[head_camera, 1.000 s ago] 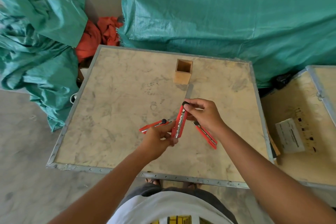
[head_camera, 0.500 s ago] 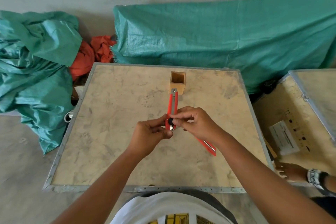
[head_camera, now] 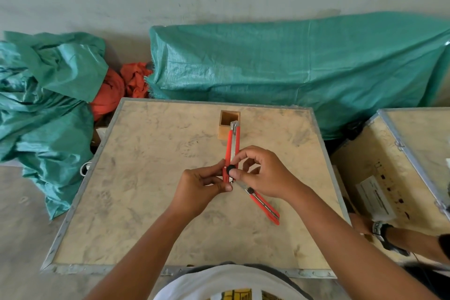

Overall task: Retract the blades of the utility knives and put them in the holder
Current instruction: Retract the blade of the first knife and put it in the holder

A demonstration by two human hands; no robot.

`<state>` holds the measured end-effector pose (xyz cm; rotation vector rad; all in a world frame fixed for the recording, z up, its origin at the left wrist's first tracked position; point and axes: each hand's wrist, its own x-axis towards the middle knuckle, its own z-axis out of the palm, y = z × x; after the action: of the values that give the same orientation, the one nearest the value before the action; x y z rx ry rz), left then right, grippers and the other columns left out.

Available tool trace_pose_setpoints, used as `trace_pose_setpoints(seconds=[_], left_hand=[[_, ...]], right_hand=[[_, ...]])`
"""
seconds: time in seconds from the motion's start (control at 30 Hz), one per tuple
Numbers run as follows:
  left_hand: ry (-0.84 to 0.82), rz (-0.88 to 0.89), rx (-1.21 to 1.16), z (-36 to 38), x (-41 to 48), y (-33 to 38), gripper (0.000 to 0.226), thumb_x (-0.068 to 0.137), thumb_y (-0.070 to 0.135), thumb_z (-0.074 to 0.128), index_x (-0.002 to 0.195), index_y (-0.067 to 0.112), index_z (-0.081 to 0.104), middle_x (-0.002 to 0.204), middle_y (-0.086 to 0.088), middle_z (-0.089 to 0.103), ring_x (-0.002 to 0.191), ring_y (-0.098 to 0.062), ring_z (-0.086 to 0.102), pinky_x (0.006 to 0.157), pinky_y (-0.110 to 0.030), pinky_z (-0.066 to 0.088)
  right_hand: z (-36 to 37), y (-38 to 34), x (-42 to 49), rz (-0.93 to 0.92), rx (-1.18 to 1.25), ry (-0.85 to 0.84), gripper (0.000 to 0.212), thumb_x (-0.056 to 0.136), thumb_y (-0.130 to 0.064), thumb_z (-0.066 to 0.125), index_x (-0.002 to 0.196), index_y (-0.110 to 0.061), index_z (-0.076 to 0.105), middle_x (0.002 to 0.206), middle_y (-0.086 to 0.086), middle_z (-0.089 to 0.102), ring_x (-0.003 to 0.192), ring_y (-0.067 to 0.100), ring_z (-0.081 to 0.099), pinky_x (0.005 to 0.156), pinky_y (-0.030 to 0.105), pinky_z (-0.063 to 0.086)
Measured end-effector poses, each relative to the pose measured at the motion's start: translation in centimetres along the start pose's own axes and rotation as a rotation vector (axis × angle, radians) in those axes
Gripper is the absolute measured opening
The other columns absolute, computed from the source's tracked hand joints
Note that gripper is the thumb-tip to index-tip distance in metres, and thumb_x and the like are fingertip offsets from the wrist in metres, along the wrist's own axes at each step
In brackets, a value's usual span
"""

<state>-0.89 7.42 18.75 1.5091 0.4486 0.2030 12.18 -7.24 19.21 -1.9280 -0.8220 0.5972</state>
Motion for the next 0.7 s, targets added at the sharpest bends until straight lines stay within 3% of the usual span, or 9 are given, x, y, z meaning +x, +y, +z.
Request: trace_pose_setpoints(seconds=[0.13, 0.3, 0.43, 0.6, 0.7], left_hand=[[0.022, 0.008, -0.026, 1.0, 0.1, 0.6, 0.054, 0.070, -0.013, 0.077, 0.119, 0.007, 0.068, 0.086, -0.002, 0.079, 0.072, -0.015, 0.072, 0.069, -0.016, 0.056], [0.026, 0.030, -0.036, 2.0, 0.2, 1.3, 0.056, 0.071, -0.015, 0.075, 0.116, 0.018, 0.068, 0.081, 0.001, 0.079, 0.069, -0.015, 0.069, 0.063, -0.015, 0.055], [0.045, 0.025, -0.042, 2.4, 0.5, 1.3, 0.054, 0.071, -0.015, 0.075, 0.120, 0.008, 0.068, 0.084, -0.006, 0.078, 0.068, -0.013, 0.069, 0.059, -0.013, 0.052], [0.049, 0.033, -0.044, 3.1, 1.0, 1.5, 0.053, 0.073, -0.018, 0.071, 0.118, 0.009, 0.067, 0.078, 0.000, 0.079, 0.067, -0.012, 0.071, 0.057, -0.014, 0.053], [0.050, 0.039, -0.018, 3.2, 1.7, 1.5, 0.054, 0.072, -0.016, 0.073, 0.117, 0.013, 0.068, 0.078, 0.002, 0.079, 0.068, -0.011, 0.072, 0.063, -0.015, 0.055]], right_hand=[[-1.2, 0.3, 0.1, -0.041, 0.009, -0.046, 0.023, 0.086, -0.021, 0.078, 0.106, -0.034, 0.077, 0.109, -0.014, 0.067, 0.087, 0.010, 0.066, 0.076, 0.028, 0.058], [-1.6, 0.5, 0.1, -0.081, 0.006, 0.048, 0.017, 0.081, -0.025, 0.083, 0.094, -0.030, 0.073, 0.104, -0.013, 0.068, 0.083, 0.011, 0.066, 0.065, 0.022, 0.054], [-2.3, 0.9, 0.2, -0.090, 0.051, -0.014, 0.032, 0.087, -0.023, 0.078, 0.115, -0.037, 0.072, 0.115, -0.013, 0.067, 0.084, 0.008, 0.065, 0.072, 0.024, 0.056], [-2.6, 1.3, 0.6, -0.116, 0.055, 0.075, 0.018, 0.080, -0.024, 0.084, 0.096, -0.025, 0.076, 0.101, -0.010, 0.071, 0.084, 0.012, 0.066, 0.068, 0.022, 0.056], [-2.4, 1.5, 0.9, -0.078, 0.072, 0.140, 0.022, 0.076, -0.030, 0.087, 0.090, -0.022, 0.072, 0.098, -0.010, 0.073, 0.083, 0.009, 0.068, 0.068, 0.023, 0.058]])
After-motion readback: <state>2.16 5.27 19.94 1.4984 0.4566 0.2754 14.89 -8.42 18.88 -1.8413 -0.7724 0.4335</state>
